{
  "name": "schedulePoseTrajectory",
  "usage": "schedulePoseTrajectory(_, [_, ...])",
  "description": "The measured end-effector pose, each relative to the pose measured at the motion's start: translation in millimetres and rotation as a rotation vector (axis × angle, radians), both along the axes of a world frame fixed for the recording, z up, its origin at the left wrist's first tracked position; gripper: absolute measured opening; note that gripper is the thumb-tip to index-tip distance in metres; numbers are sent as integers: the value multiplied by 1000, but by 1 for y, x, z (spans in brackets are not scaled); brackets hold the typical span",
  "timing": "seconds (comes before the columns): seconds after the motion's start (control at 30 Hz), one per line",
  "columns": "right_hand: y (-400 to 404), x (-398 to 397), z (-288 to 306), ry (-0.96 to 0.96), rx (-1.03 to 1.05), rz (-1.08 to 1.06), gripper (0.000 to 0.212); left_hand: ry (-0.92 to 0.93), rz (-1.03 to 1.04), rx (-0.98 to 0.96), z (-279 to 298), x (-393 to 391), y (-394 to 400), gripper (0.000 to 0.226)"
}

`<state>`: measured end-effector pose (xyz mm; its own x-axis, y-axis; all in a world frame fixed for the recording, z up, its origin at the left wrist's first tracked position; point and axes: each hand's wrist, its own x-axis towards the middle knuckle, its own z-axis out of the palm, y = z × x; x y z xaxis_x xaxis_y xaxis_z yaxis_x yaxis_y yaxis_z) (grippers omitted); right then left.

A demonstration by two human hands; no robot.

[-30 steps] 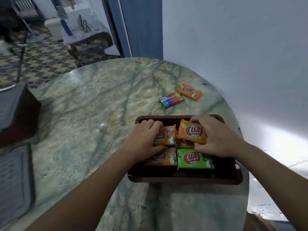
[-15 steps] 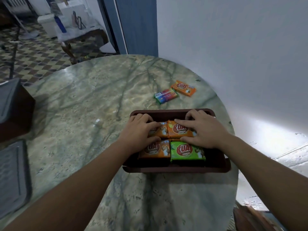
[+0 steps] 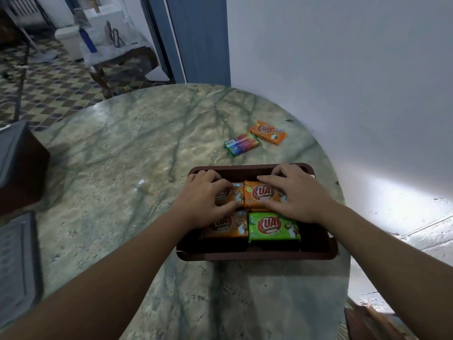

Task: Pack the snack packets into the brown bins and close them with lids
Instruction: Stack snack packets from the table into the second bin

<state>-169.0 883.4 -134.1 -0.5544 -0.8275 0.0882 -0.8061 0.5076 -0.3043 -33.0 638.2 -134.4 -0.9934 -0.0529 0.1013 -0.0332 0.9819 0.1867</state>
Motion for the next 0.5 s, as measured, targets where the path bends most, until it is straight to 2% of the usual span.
schedulePoseTrajectory(0.13, [4,-7,2,-137,-459,-131,40,105,69,227,5,-10,-3,49])
schedulePoseTrajectory(0.23, [-7,-26,14,-114,-585,-214,16,172,111,300,13,-34,0,33])
schedulePoseTrajectory(0.33, [-24,-57,25,-137,-534,-253,15,201,122,276,22,-75,2,25])
schedulePoseTrajectory(0.5, [-51,-115,10,-222,-181,-290,27,105,155,202,30,-149,1,25])
